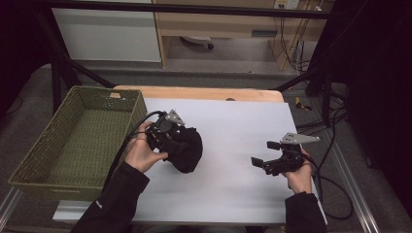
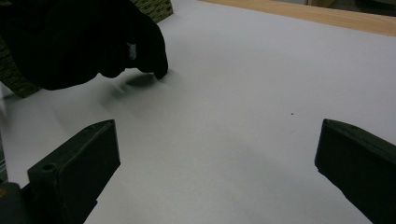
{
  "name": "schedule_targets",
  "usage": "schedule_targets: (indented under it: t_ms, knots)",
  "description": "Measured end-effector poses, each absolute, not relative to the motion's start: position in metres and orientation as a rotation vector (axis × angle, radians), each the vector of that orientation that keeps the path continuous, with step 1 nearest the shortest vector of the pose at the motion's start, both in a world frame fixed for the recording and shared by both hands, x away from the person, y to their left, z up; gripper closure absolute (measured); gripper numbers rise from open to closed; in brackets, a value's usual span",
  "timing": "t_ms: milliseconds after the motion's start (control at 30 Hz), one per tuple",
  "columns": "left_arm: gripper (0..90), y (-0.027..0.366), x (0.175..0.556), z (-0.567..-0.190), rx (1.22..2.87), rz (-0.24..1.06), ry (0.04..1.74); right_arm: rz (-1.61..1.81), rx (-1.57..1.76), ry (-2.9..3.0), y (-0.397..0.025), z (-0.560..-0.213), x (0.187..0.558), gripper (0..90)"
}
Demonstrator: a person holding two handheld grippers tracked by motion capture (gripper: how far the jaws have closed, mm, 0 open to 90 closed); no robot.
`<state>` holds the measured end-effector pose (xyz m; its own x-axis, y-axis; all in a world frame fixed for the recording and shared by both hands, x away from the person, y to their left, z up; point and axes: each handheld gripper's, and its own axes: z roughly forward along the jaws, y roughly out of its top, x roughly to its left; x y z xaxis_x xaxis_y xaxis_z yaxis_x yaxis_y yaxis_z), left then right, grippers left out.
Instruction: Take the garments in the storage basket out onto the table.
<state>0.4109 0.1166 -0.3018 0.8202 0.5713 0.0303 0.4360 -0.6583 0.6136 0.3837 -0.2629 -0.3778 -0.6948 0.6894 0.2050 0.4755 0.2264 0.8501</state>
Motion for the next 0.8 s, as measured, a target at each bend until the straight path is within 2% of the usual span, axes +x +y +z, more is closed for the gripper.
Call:
schedule_targets:
  t_ms: [800]
  knots:
    - [47.0, 0.098, 0.411, -0.350, 2.441, 0.231, 0.751, 1.459, 1.104, 2.282, -0.263, -0.378, 0.384, 0.7]
